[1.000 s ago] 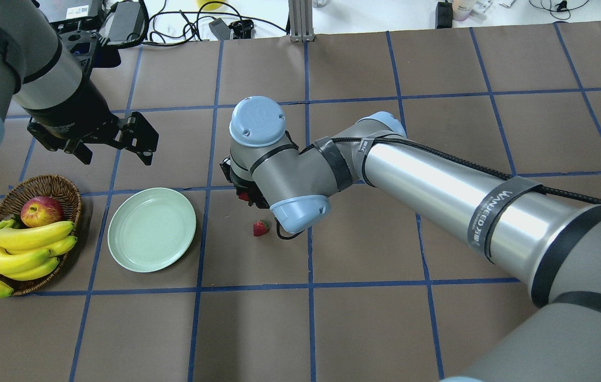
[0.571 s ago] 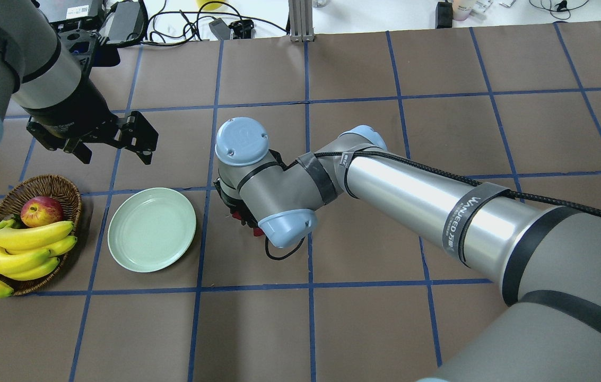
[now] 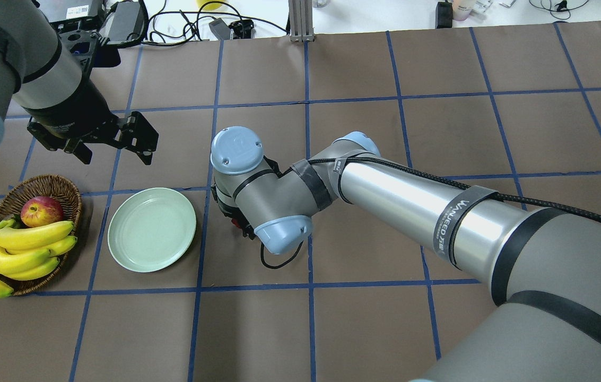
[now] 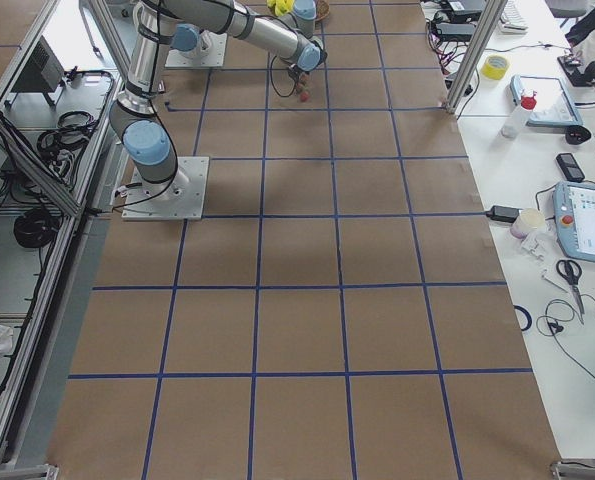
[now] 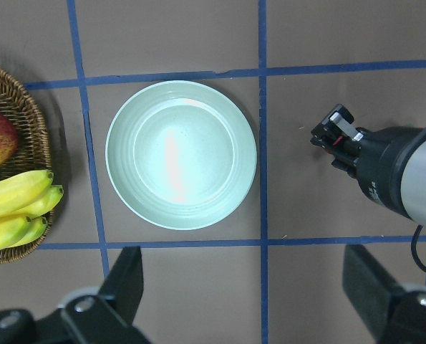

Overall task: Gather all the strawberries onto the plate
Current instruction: 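Carry the strawberry beside the other two near the plate and release, then raise the right arm away while the left gripper moves over the plate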

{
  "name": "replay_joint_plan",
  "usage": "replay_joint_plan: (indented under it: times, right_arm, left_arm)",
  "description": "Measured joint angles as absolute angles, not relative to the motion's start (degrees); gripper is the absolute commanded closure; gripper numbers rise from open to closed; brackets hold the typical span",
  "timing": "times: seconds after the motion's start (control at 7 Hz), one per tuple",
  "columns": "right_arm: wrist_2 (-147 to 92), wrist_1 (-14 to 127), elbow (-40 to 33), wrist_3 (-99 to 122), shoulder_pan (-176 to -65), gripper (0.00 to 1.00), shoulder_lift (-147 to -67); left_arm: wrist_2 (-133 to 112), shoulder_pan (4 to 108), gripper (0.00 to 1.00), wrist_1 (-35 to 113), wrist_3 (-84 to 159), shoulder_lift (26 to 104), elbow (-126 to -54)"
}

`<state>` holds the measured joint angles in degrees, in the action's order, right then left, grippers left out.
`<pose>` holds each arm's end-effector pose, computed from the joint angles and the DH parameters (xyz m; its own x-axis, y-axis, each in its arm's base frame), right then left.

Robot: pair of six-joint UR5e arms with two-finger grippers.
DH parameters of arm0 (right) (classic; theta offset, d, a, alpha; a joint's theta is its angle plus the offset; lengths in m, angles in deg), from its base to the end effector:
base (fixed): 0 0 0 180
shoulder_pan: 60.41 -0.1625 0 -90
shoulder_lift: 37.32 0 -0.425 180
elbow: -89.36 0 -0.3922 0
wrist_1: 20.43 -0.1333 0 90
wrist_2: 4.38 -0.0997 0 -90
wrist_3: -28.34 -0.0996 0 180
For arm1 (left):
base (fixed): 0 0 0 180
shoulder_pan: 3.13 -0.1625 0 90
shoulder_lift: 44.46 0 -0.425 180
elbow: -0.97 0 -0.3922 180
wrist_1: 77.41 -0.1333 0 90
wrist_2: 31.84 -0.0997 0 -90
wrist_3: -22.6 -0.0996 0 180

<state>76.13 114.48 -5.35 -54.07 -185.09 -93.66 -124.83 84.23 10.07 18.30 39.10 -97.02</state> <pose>0.4948 -0.4520 0.1865 -0.6661 0.7337 -0.1345 0.7187 0.6795 0.1473 -0.1074 -0.4512 0.4764 -0.9982 0.0281 -0.0533 0.0289 0.9995 -0.0130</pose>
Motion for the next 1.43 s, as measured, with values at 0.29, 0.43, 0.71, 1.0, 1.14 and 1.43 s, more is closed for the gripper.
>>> replay_joint_plan:
  times: [0.29,0.43,0.71,1.0,1.14,1.43]
  right_arm:
    - [76.6,112.7,-5.0,-51.9,-184.9,0.0,-95.5]
    - [78.4,108.2,-4.7,-47.6,-184.4,0.0,-98.1]
    - [82.8,97.3,-4.5,-33.3,-180.1,0.0,-104.4]
    - [84.4,85.7,-4.1,-15.5,-170.9,0.0,-112.4]
    - [85.7,81.5,-3.7,-7.3,-167.0,0.0,-115.6]
    - [87.3,78.4,-3.2,3.5,-162.8,0.0,-120.2]
  left_arm:
    - [-124.8,84.2,0.0,10.1,18.3,39.2,-97.1]
    - [-124.9,84.1,0.0,10.1,18.3,39.2,-97.0]
    - [-125.0,84.1,0.0,10.6,18.4,39.1,-97.2]
    - [-124.9,84.3,0.0,10.8,18.5,39.2,-100.1]
    - [-124.8,84.3,0.0,10.0,18.9,39.7,-101.8]
    - [-124.2,84.3,0.0,7.2,21.5,40.9,-103.7]
